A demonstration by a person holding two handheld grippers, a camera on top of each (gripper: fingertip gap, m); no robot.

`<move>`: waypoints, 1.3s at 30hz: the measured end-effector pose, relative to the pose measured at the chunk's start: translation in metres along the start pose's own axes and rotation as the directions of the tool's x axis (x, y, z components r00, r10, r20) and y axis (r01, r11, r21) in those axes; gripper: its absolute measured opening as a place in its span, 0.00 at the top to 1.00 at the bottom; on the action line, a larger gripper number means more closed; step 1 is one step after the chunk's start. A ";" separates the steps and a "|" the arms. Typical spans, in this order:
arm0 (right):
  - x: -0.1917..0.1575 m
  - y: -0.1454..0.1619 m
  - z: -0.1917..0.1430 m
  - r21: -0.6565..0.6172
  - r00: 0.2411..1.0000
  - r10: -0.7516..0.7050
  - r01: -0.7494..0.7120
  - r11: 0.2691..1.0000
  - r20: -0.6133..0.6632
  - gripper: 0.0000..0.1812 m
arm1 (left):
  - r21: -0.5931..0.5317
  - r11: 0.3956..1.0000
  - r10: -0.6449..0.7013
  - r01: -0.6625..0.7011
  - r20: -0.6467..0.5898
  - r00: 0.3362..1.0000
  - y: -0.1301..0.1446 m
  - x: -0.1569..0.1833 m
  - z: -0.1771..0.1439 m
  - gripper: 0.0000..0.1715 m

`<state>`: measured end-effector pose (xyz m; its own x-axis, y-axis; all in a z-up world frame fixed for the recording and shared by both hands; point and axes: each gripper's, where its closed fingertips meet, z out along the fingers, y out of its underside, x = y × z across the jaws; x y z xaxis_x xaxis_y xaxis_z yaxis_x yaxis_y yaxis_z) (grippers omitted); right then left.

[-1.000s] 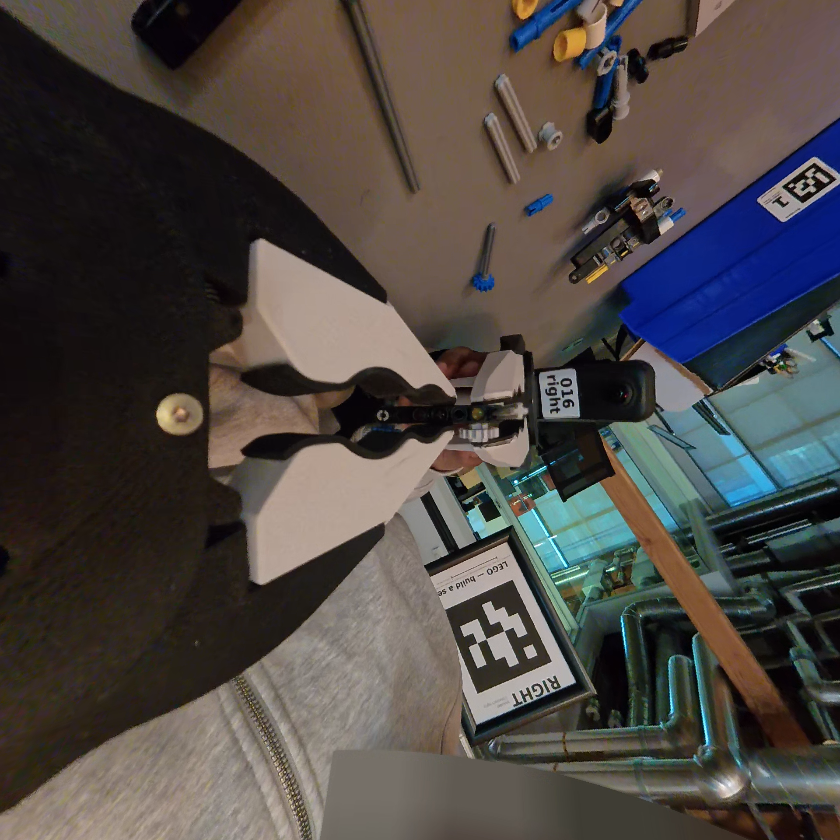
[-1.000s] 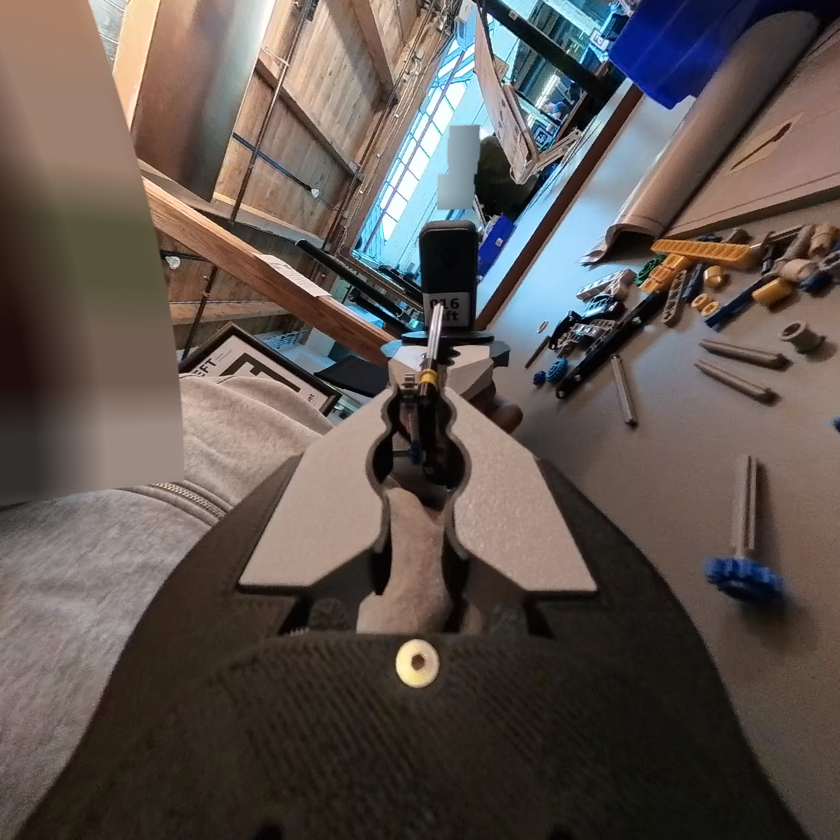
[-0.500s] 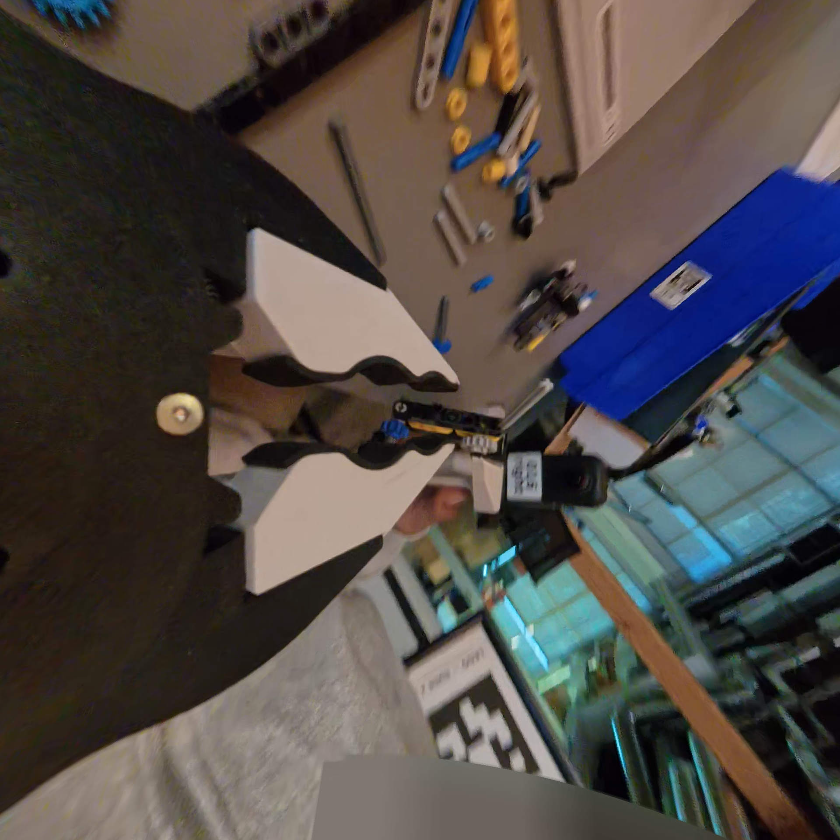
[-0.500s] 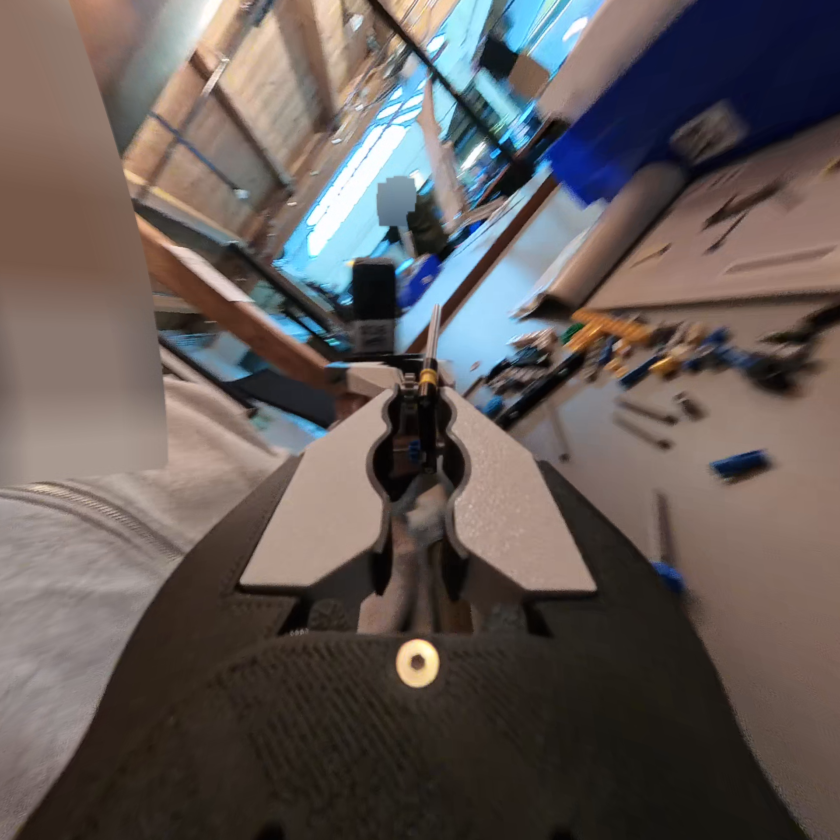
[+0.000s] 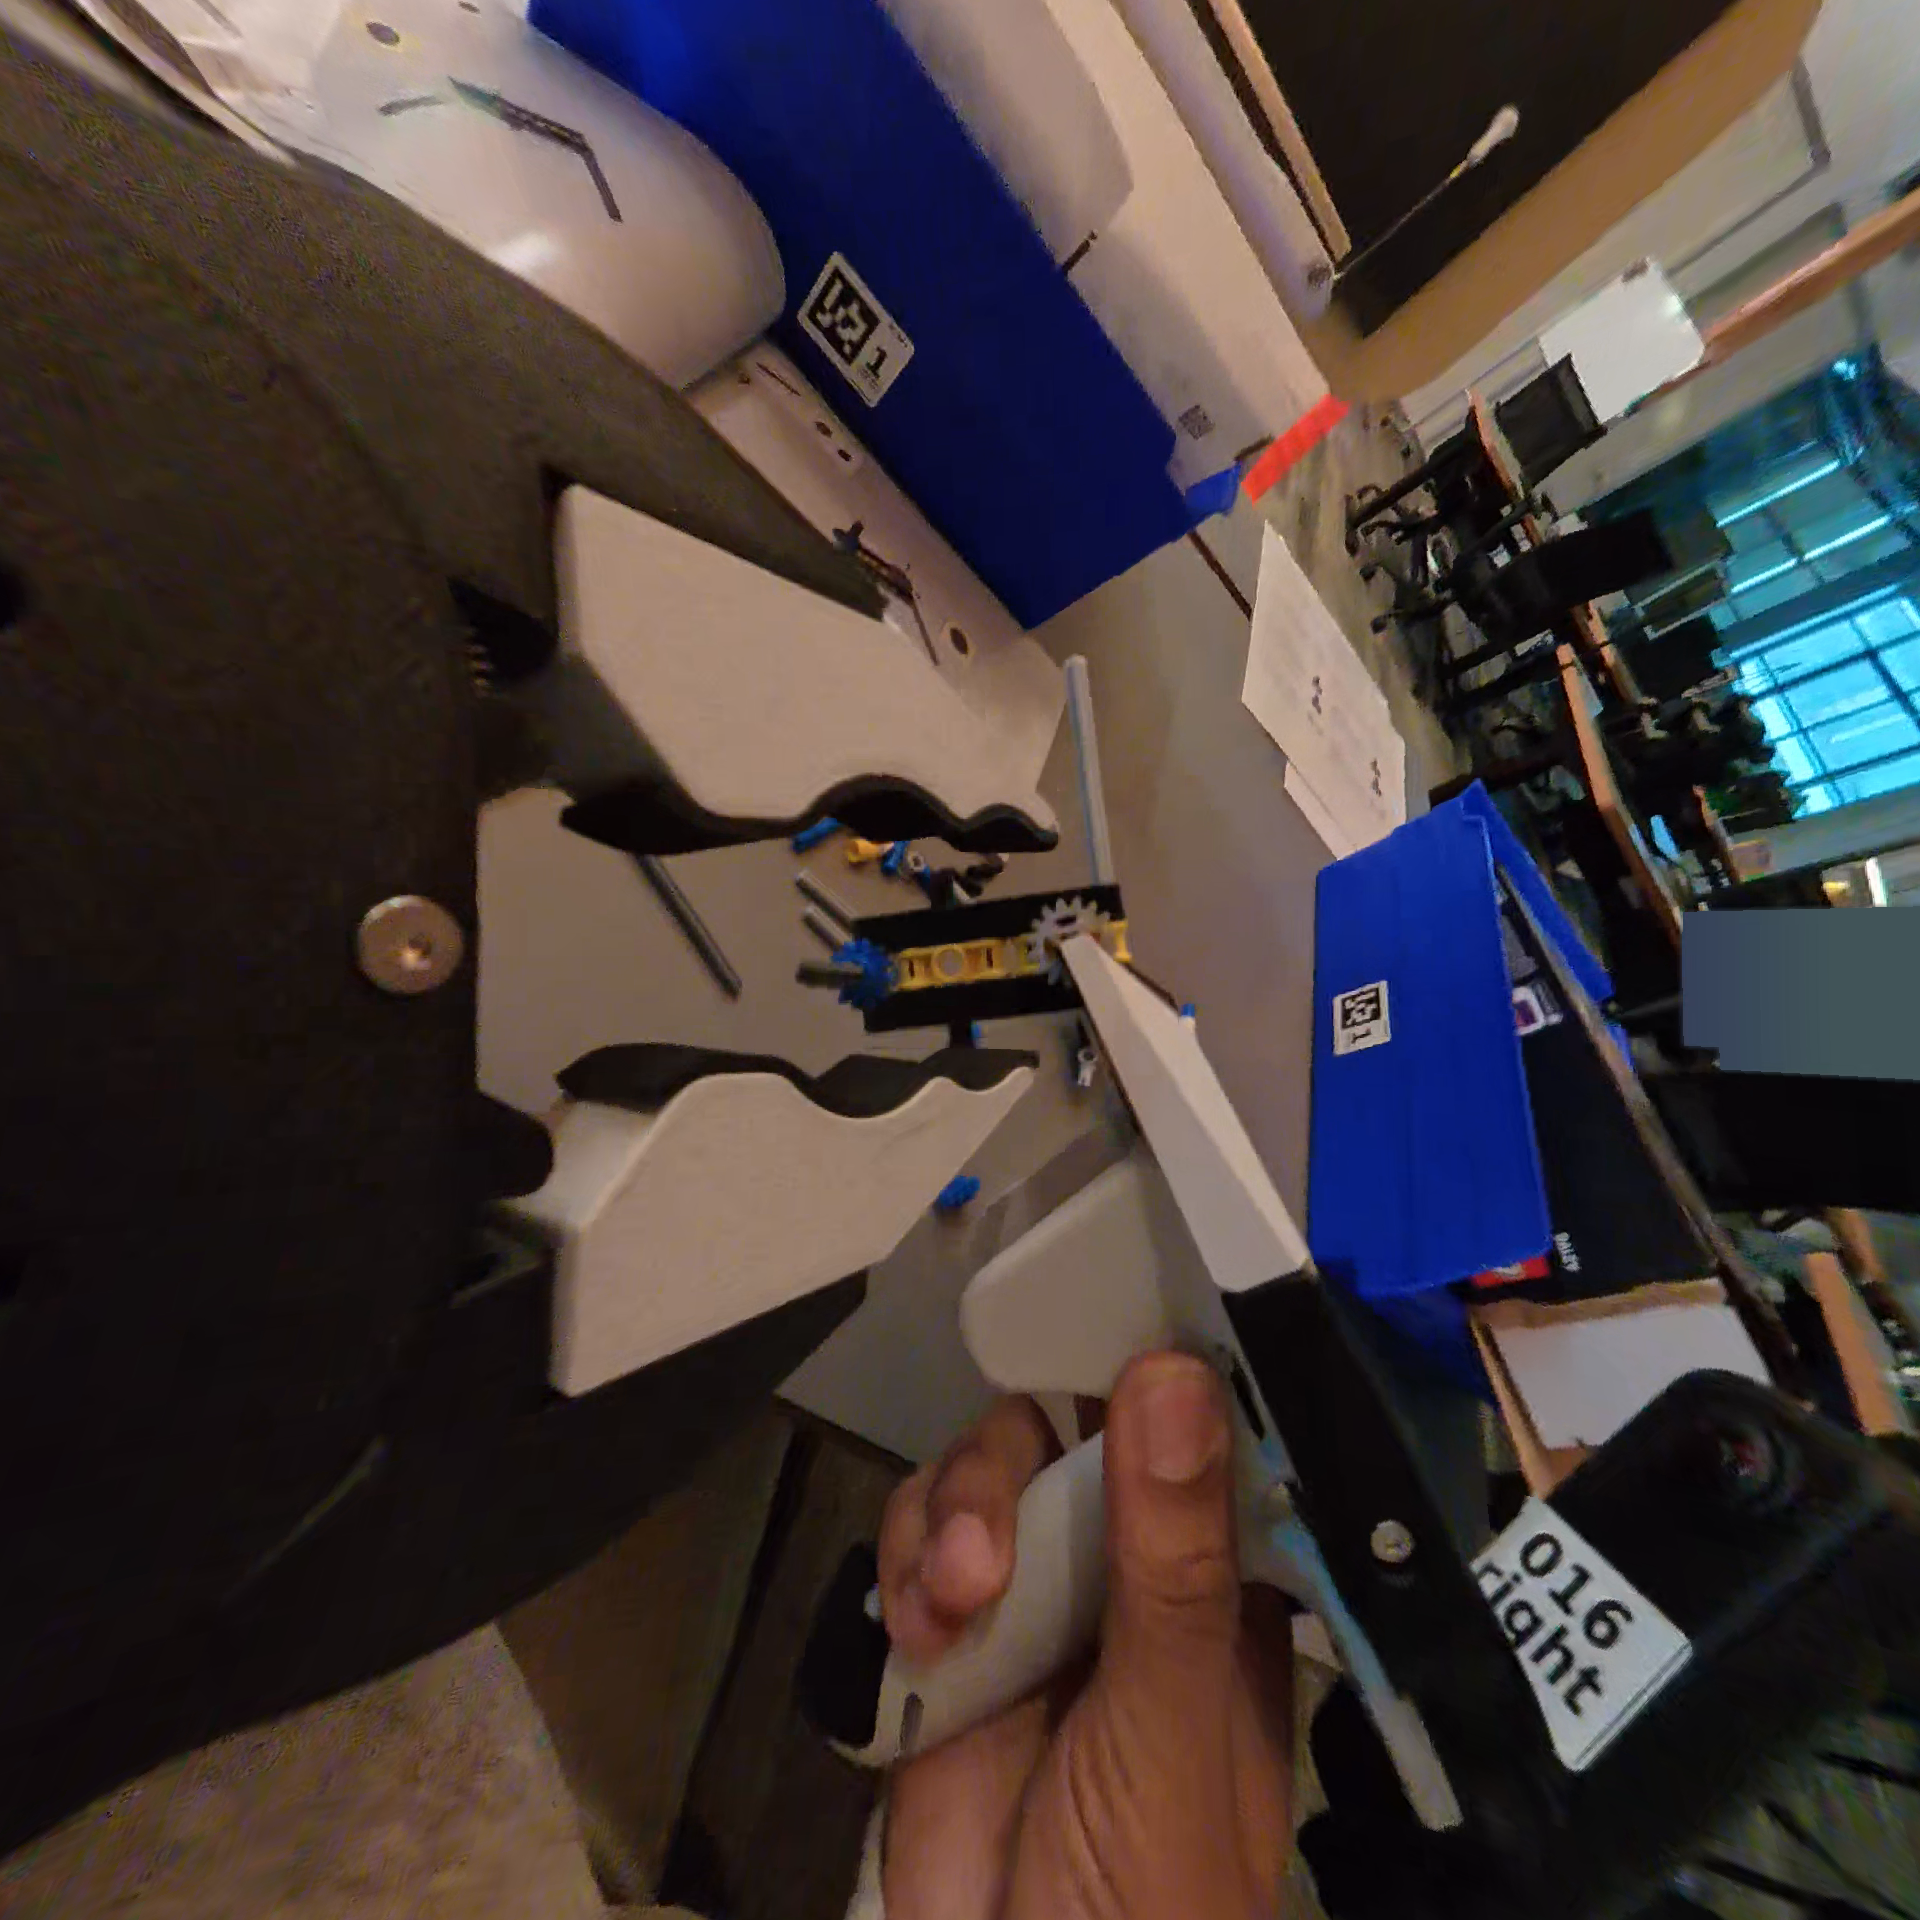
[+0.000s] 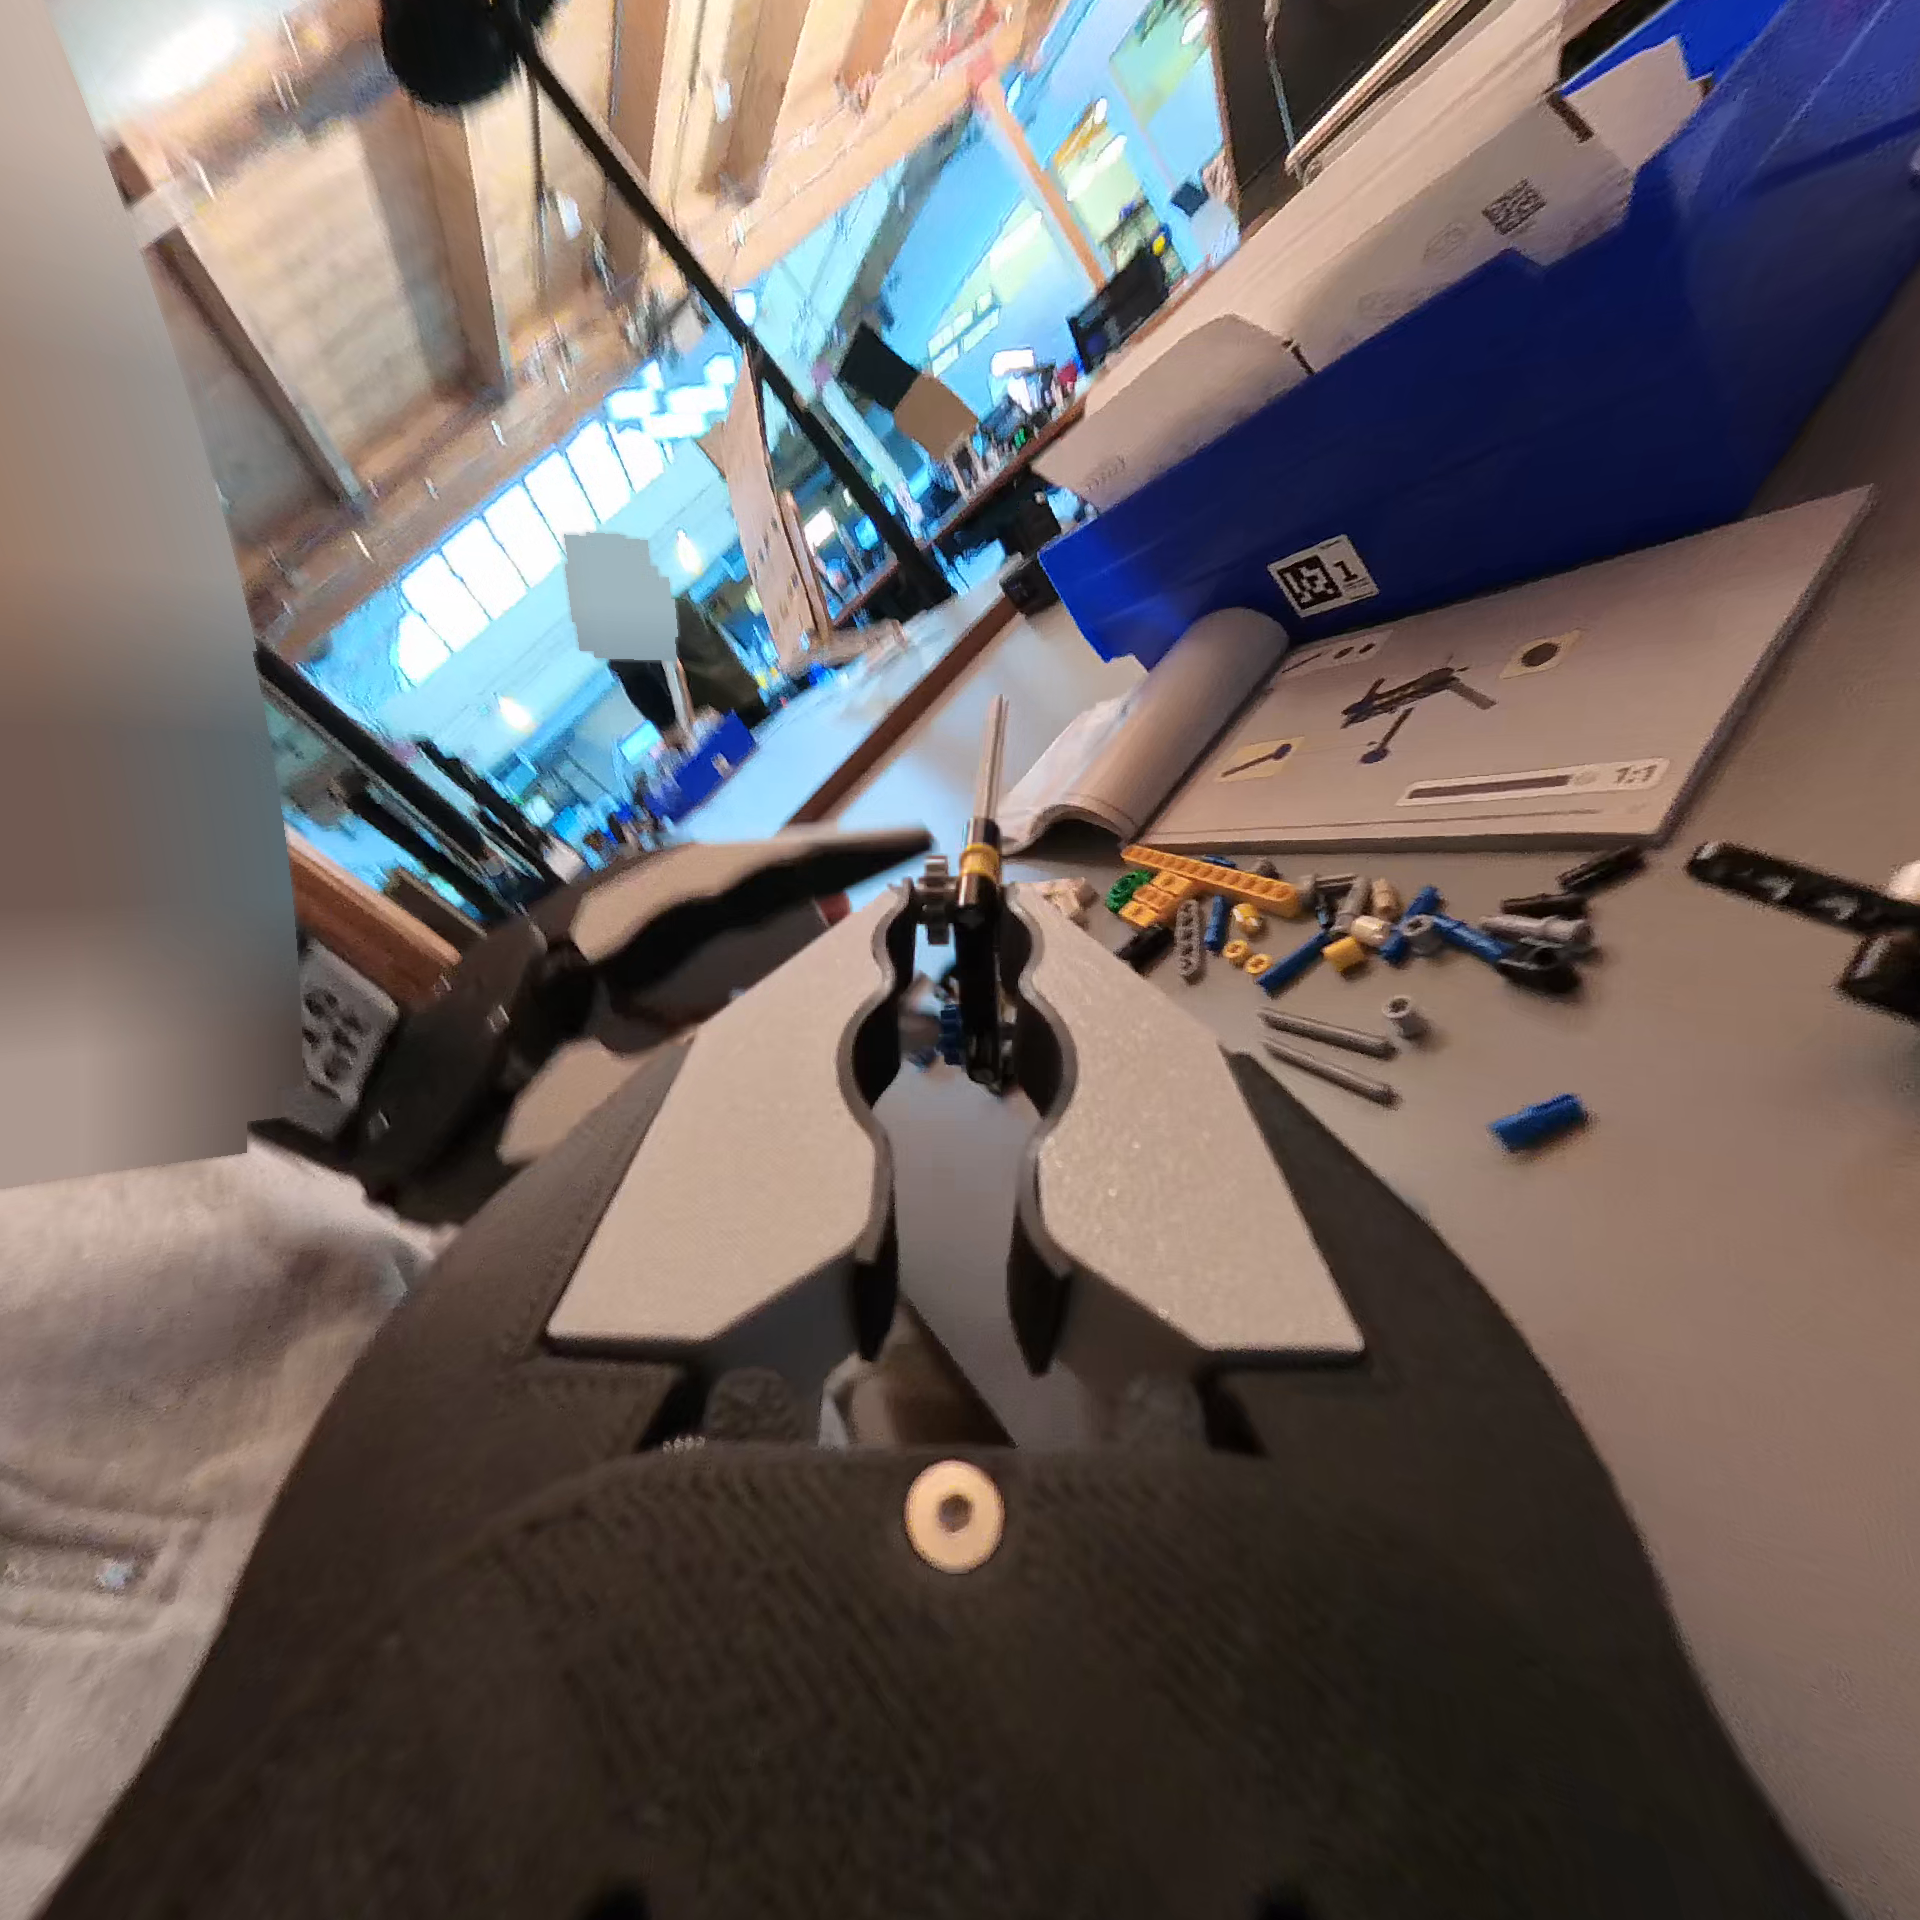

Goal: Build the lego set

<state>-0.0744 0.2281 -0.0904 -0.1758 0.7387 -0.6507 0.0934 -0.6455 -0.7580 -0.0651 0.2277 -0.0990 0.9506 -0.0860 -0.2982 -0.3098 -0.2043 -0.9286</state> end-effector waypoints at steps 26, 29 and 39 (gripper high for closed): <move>0.011 0.014 0.005 -0.009 0.982 0.187 -0.187 0.982 0.004 0.93 | -0.091 0.995 -0.034 0.034 0.003 0.999 0.015 0.002 0.005 0.87; 0.012 0.014 0.004 -0.007 0.983 0.184 -0.184 0.983 0.002 0.93 | -0.096 0.995 -0.032 0.035 0.034 0.999 0.015 -0.003 0.005 0.80; 0.010 0.019 0.005 -0.035 0.988 0.155 -0.155 0.987 -0.006 0.93 | -0.119 0.992 -0.027 0.027 0.001 1.000 0.019 0.002 0.007 0.86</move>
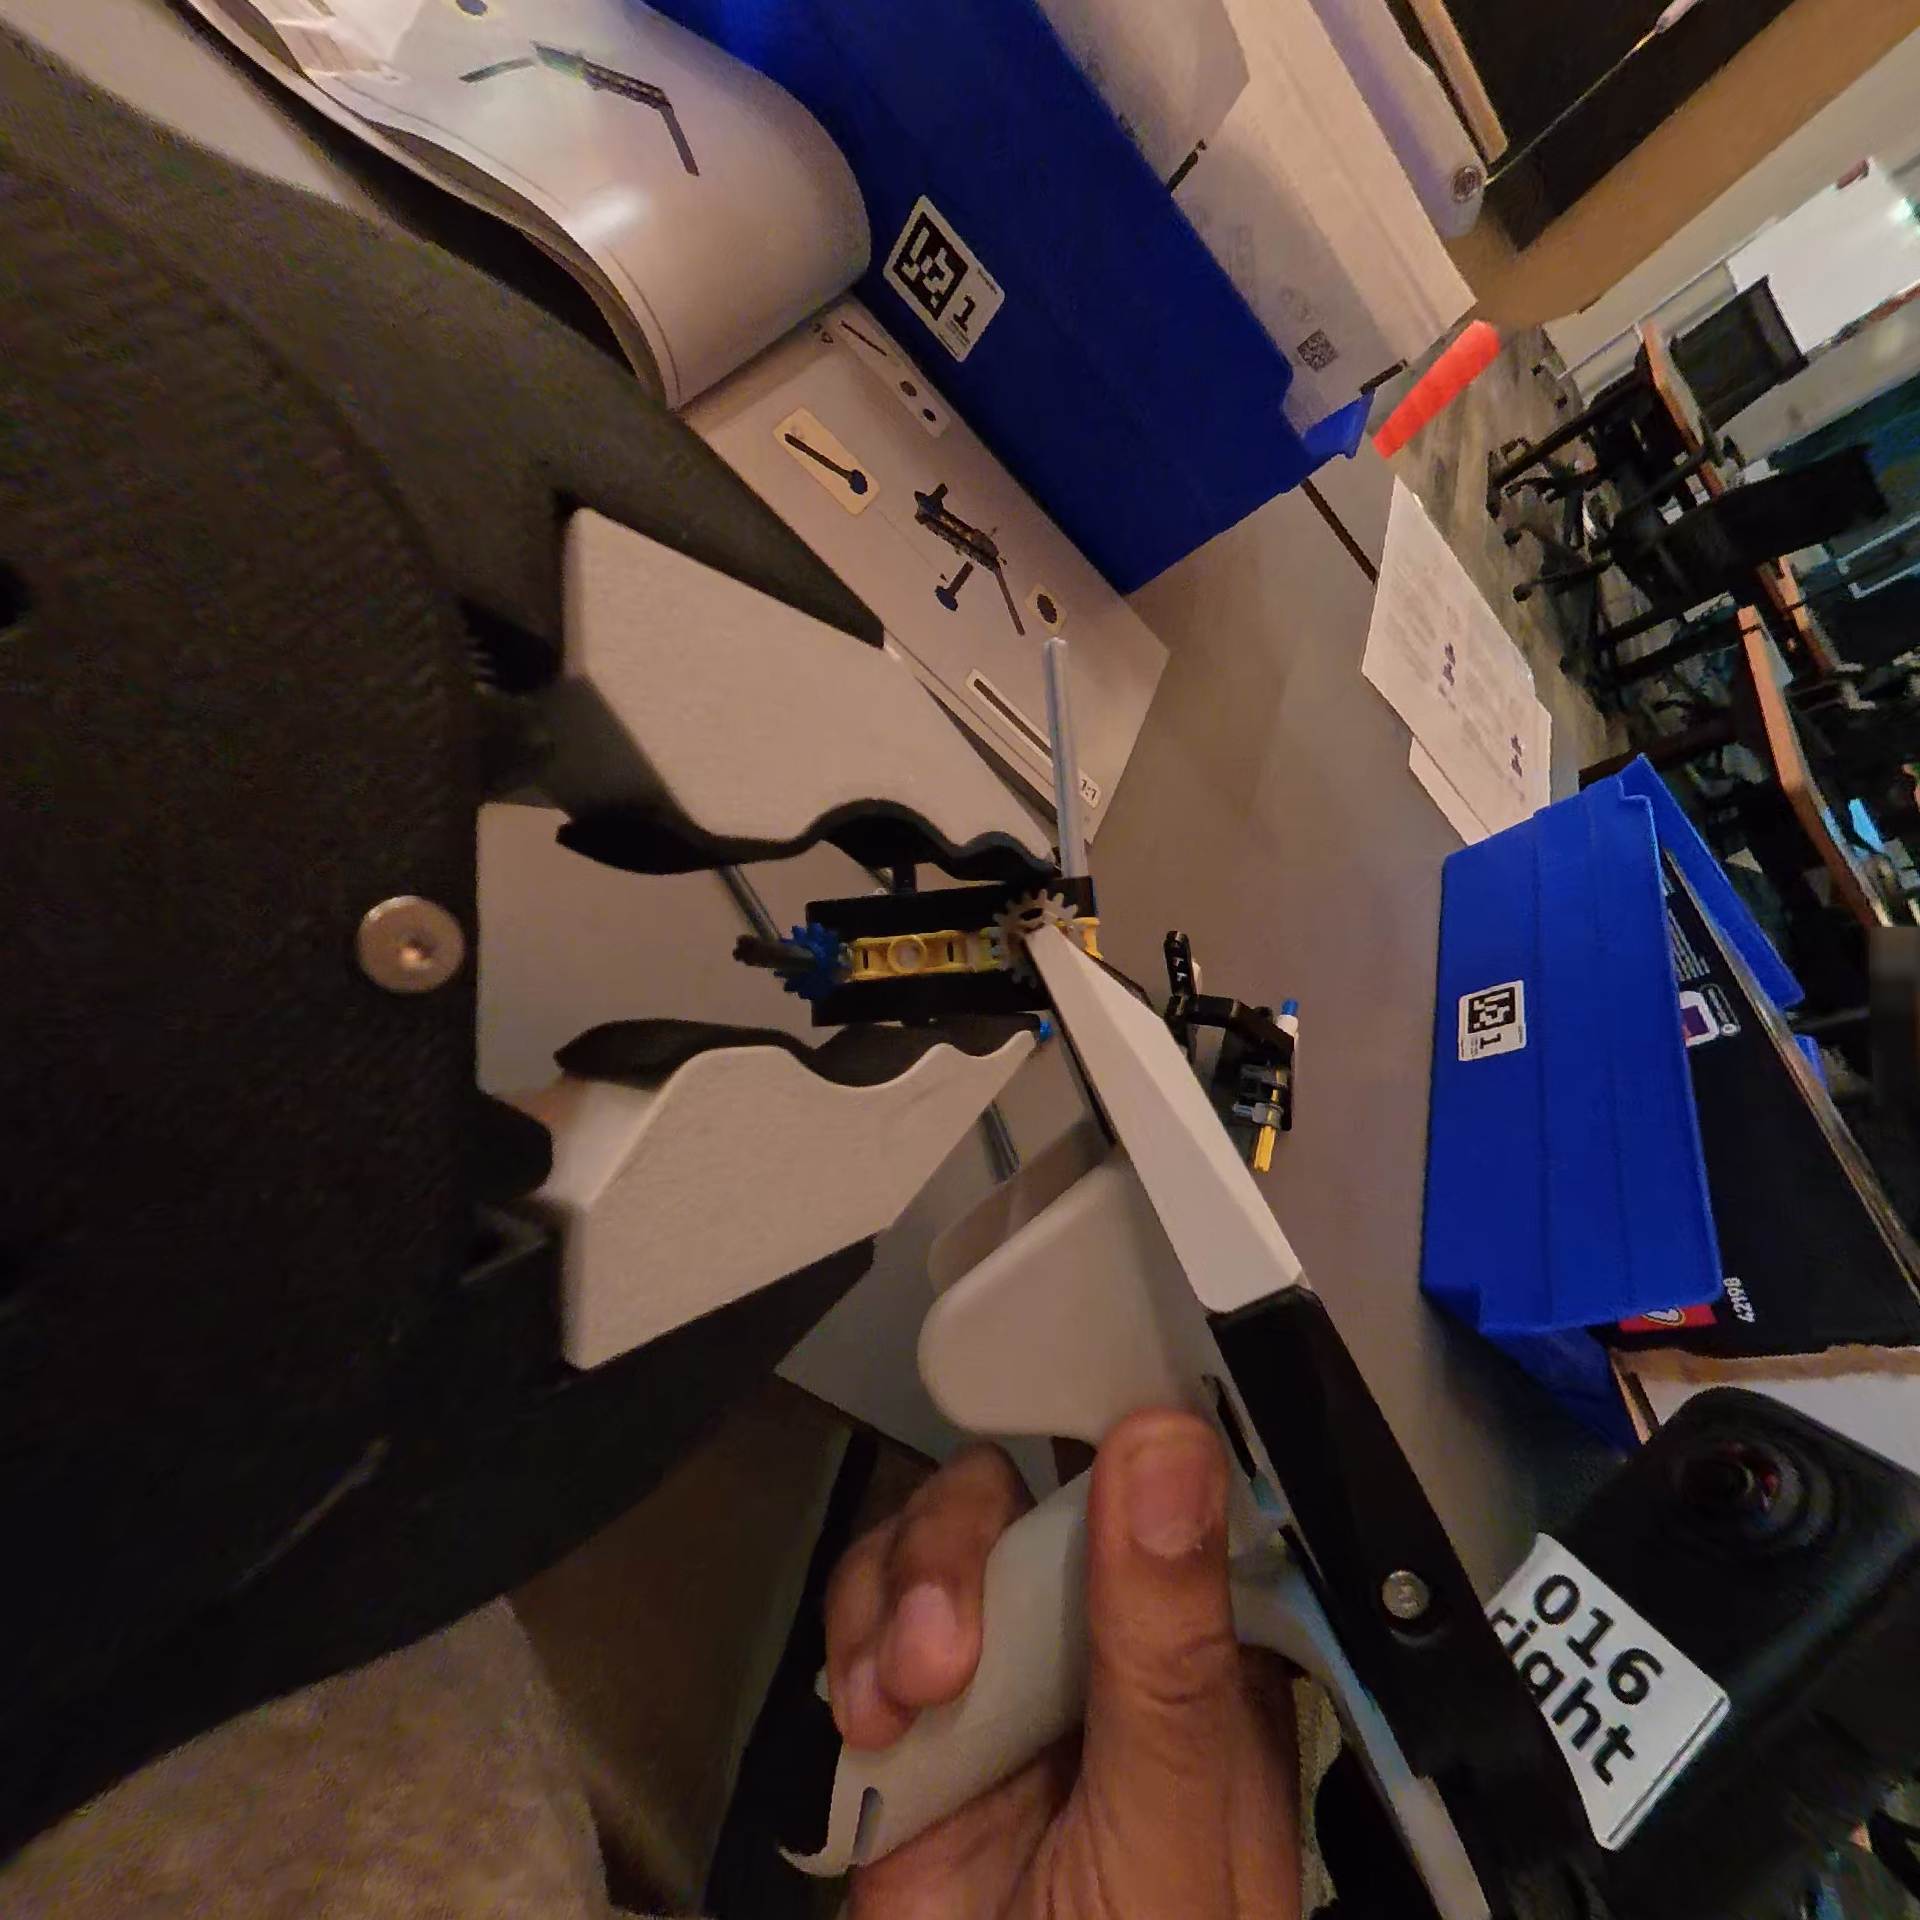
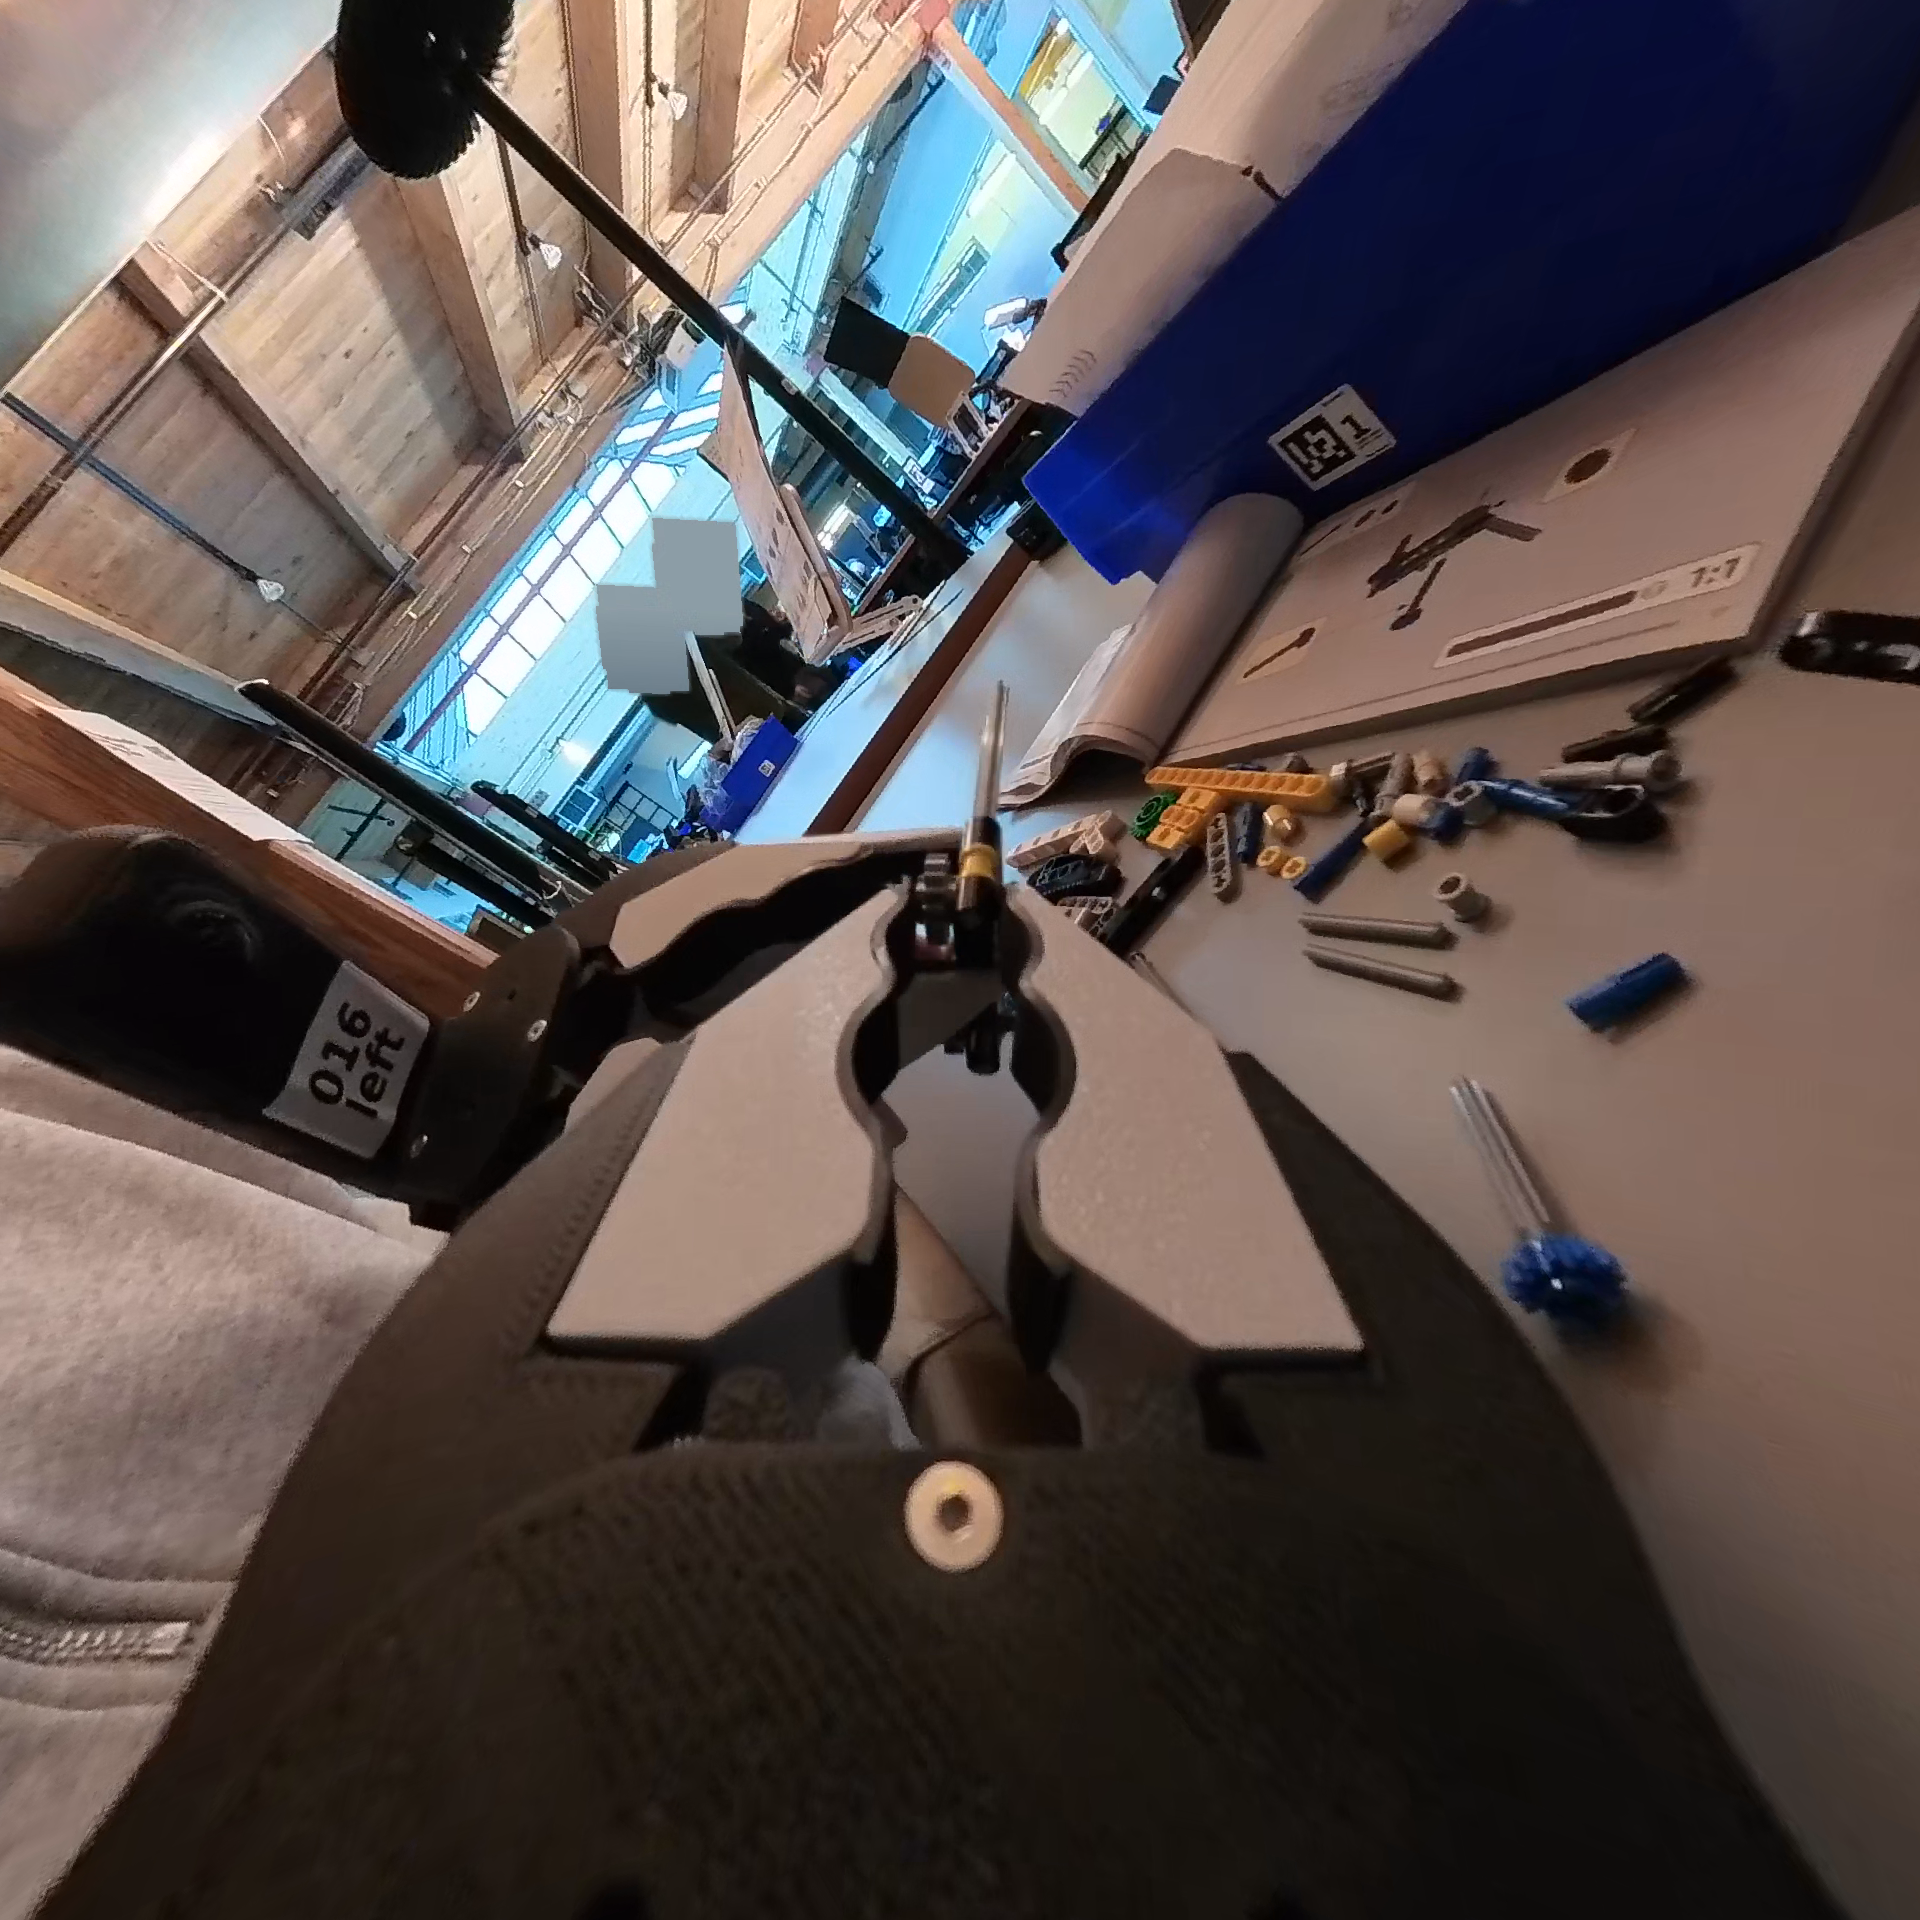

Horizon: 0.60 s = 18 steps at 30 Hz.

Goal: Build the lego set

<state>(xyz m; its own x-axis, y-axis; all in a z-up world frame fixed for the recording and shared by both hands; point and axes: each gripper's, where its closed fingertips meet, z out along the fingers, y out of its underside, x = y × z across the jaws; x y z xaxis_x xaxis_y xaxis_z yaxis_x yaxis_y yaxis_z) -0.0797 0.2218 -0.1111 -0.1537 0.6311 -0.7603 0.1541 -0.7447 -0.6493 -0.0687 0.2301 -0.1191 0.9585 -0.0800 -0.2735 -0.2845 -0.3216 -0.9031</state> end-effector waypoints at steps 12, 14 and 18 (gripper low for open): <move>0.002 0.000 -0.001 -0.001 1.000 0.029 -0.029 1.000 0.011 0.93 | -0.017 1.000 -0.017 0.017 -0.011 1.000 0.002 -0.001 0.001 0.86; 0.002 0.001 0.000 -0.003 0.999 0.038 -0.038 0.999 0.015 0.93 | -0.025 1.000 -0.017 0.016 -0.016 1.000 0.003 -0.001 0.001 0.86; 0.006 0.004 0.001 -0.019 0.997 0.070 -0.069 0.997 0.016 0.92 | -0.068 0.998 -0.015 0.013 -0.031 0.999 0.008 0.000 0.002 0.86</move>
<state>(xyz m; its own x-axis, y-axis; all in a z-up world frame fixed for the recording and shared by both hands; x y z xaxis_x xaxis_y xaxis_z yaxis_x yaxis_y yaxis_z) -0.0806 0.2222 -0.1183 -0.1578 0.5743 -0.8033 0.1828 -0.7824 -0.5953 -0.0711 0.2298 -0.1266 0.9627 -0.1042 -0.2496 -0.2705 -0.3858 -0.8820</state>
